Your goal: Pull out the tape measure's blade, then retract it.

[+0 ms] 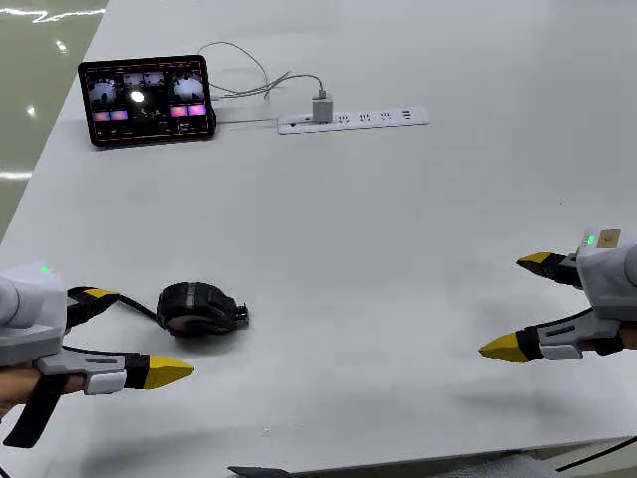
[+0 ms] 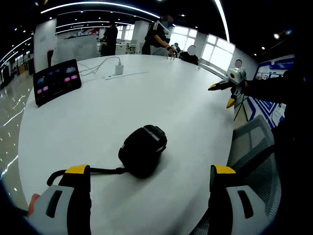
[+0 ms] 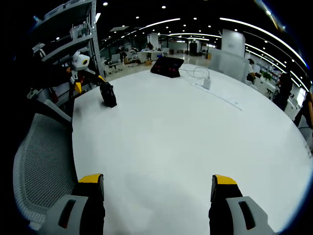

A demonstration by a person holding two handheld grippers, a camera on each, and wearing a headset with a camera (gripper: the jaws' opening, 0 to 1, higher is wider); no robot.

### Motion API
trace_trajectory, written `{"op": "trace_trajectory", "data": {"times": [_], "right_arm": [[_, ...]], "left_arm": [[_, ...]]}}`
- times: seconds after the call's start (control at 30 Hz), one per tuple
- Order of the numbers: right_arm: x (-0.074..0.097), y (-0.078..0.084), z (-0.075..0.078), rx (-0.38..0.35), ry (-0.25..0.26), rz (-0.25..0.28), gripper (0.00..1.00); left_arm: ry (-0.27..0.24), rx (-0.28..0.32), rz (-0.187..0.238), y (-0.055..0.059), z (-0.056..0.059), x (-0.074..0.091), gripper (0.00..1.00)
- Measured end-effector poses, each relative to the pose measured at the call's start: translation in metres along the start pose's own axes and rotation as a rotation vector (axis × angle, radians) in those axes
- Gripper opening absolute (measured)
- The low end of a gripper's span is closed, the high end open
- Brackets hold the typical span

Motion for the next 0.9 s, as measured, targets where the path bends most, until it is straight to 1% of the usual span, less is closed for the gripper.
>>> {"op": "trace_trajectory", "data": {"times": [0.13,0.3,0.37,0.4,0.43,0.5,0.53,0.57,0.6,0.63,0.67,0.73,0.77,0.83,0.87,0.9], "right_arm": [[0.006,0.009,0.001,-0.016,0.005,-0.013,0.90],[0.010,0.015,0.000,-0.033,0.009,-0.017,0.90],[0.013,0.016,0.001,-0.033,0.011,-0.020,0.91],[0.014,0.017,0.002,-0.035,0.013,-0.019,0.91],[0.015,0.018,0.003,-0.037,0.016,-0.020,0.91],[0.019,0.019,0.005,-0.037,0.021,-0.022,0.91],[0.021,0.020,0.007,-0.043,0.028,-0.018,0.91],[0.023,0.021,0.008,-0.048,0.034,-0.017,0.92],[0.025,0.021,0.008,-0.050,0.037,-0.016,0.92],[0.027,0.022,0.010,-0.051,0.041,-0.016,0.92],[0.028,0.023,0.010,-0.053,0.043,-0.017,0.92],[0.030,0.023,0.010,-0.051,0.048,-0.020,0.92],[0.032,0.023,0.010,-0.052,0.049,-0.020,0.92],[0.033,0.023,0.011,-0.056,0.053,-0.016,0.92],[0.034,0.023,0.011,-0.055,0.054,-0.018,0.92],[0.034,0.024,0.011,-0.052,0.056,-0.020,0.92]], "left_arm": [[0.007,0.013,-0.005,0.002,-0.001,0.003,0.99],[0.013,0.014,-0.003,0.002,0.001,0.006,0.99],[0.007,0.018,-0.002,0.001,0.000,0.007,0.99],[0.014,0.022,0.001,0.000,0.001,0.008,0.99],[0.009,0.018,0.007,0.000,0.001,0.009,0.99],[0.037,0.035,-0.002,0.001,0.004,0.010,0.99],[0.005,0.032,0.029,-0.001,0.001,0.011,0.99],[0.010,0.043,0.013,0.001,0.001,0.012,0.99],[0.018,0.039,0.000,0.003,0.001,0.014,0.99],[-0.003,0.024,0.001,0.005,-0.001,0.015,0.99],[0.004,0.028,-0.002,0.006,-0.001,0.016,0.99],[-0.011,0.020,-0.010,0.008,-0.003,0.018,0.99],[-0.002,0.025,-0.014,0.008,-0.003,0.019,0.99],[-0.011,0.014,-0.021,0.009,-0.004,0.021,0.99],[-0.004,0.016,-0.026,0.010,-0.004,0.021,0.99],[-0.005,0.014,-0.022,0.009,-0.004,0.021,0.99]]}}
Point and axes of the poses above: the centre of the closed fingertips' face, and the gripper's own axes: x roughly backward along the fingers, z roughly to its right, y roughly out of its underside, the point moved 8 cm from there along x, roughly backward along the fingers, and after that the axes turned 5 degrees about z, right-handed, at the moved point
